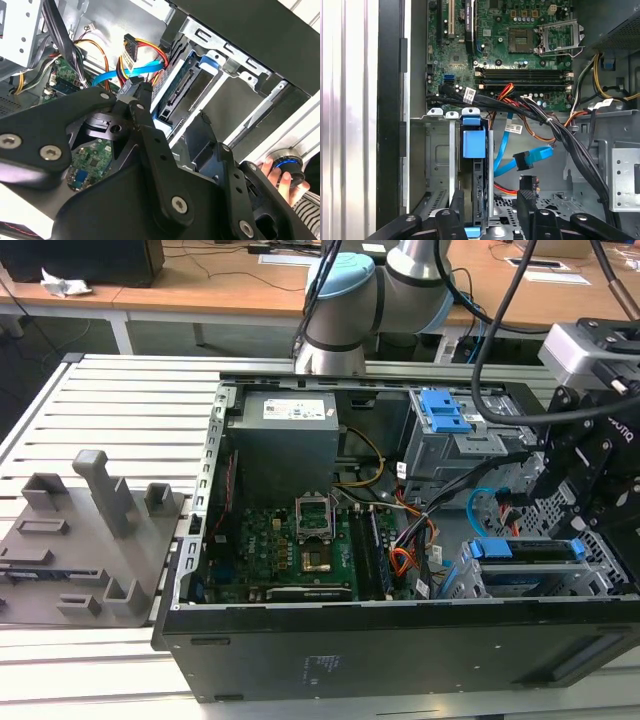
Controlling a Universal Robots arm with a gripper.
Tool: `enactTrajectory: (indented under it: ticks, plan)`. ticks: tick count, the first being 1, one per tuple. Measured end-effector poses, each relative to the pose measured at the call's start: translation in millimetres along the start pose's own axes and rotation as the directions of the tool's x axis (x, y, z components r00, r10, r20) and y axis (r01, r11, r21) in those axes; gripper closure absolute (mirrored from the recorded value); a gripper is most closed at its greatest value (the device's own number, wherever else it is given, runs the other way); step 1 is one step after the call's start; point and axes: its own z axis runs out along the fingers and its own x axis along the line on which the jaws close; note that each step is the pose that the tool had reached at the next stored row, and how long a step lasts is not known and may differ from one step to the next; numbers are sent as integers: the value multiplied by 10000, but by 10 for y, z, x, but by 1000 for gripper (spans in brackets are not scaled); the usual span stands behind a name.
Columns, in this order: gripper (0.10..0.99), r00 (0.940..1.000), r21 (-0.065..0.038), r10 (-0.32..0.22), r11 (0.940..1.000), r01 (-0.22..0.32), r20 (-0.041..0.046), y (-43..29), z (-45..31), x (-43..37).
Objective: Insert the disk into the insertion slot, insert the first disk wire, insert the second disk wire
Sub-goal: 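Insert the first disk wire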
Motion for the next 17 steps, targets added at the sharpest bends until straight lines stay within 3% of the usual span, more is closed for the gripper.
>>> enactTrajectory:
  ticks: [4,7,17]
  plan:
    - [545,9998,1,-219,9998,219,-11,12,4,-1]
    - [545,9945,0,-1046,9945,1047,-49,14,5,-1]
    - [545,9938,1,-1107,9939,1107,-51,15,6,-1]
